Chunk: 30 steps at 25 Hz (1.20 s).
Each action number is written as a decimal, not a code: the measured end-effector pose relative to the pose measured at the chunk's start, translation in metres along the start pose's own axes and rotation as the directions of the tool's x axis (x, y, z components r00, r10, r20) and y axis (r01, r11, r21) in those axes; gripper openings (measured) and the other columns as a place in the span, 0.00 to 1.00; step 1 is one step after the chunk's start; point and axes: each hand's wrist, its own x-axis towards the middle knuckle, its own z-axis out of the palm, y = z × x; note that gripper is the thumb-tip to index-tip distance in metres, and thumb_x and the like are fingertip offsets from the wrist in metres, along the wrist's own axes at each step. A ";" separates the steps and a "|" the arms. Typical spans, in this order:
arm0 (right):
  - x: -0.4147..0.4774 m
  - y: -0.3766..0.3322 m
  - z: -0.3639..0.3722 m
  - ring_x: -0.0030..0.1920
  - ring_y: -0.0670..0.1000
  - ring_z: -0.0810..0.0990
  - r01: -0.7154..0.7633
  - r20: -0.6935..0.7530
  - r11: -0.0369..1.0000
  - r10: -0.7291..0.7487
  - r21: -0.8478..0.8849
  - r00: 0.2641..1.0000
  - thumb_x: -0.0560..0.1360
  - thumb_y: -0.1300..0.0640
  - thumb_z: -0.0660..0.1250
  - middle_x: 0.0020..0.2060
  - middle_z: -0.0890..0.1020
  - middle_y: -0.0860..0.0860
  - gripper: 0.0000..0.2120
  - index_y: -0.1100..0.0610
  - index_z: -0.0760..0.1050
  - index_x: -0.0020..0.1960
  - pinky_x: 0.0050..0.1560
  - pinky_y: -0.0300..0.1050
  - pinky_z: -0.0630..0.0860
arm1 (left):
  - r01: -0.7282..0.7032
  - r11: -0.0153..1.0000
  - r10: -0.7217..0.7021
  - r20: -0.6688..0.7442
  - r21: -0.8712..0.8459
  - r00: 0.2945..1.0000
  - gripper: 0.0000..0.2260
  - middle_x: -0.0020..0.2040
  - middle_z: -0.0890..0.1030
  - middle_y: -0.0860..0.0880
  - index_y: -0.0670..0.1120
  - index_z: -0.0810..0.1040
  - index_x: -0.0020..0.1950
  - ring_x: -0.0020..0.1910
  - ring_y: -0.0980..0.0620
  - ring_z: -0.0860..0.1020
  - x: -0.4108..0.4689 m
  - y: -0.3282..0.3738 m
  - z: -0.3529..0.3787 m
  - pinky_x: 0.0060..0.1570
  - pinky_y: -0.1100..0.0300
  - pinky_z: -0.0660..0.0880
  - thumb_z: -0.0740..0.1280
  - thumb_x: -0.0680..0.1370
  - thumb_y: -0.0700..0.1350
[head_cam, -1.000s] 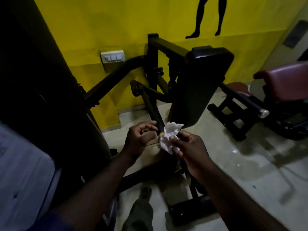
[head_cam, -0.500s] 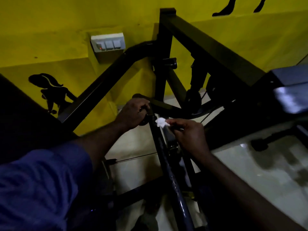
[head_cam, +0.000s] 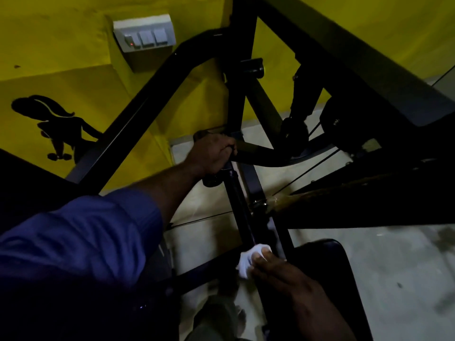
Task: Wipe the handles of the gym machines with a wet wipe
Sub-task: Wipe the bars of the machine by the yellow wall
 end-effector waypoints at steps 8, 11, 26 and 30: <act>0.184 0.034 -0.008 0.64 0.60 0.80 -0.119 -0.131 0.985 0.136 0.126 0.982 0.76 0.77 0.60 0.63 0.81 0.66 0.18 0.72 0.80 0.62 0.66 0.37 0.71 | -0.041 0.999 0.042 -0.037 0.015 0.998 0.18 0.45 0.86 0.45 0.43 0.83 0.45 0.43 0.44 0.82 0.000 -0.008 0.000 0.47 0.49 0.77 0.55 0.77 0.48; 0.157 0.034 -0.012 0.53 0.41 0.84 -0.133 -0.339 0.987 0.156 0.091 0.928 0.75 0.72 0.65 0.54 0.87 0.48 0.22 0.58 0.82 0.65 0.56 0.26 0.73 | -0.035 0.998 0.036 -0.020 0.049 0.999 0.18 0.44 0.85 0.45 0.44 0.83 0.45 0.44 0.44 0.82 0.002 -0.007 0.003 0.48 0.48 0.77 0.54 0.76 0.49; 0.130 0.044 0.008 0.52 0.53 0.78 -0.412 0.414 -0.089 0.373 0.907 0.831 0.85 0.56 0.57 0.56 0.79 0.60 0.18 0.66 0.78 0.65 0.56 0.35 0.70 | -0.034 0.996 0.034 0.009 0.084 0.999 0.16 0.45 0.84 0.45 0.45 0.81 0.44 0.45 0.45 0.81 0.003 -0.012 0.006 0.47 0.49 0.74 0.56 0.78 0.48; 0.089 0.025 0.009 0.65 0.50 0.81 -0.255 -0.151 0.639 0.510 0.726 0.847 0.81 0.64 0.67 0.65 0.83 0.54 0.14 0.56 0.83 0.64 0.64 0.42 0.76 | -0.072 0.988 0.069 0.033 0.137 0.997 0.21 0.46 0.84 0.42 0.45 0.81 0.46 0.46 0.41 0.80 0.004 -0.012 0.006 0.47 0.47 0.73 0.50 0.77 0.53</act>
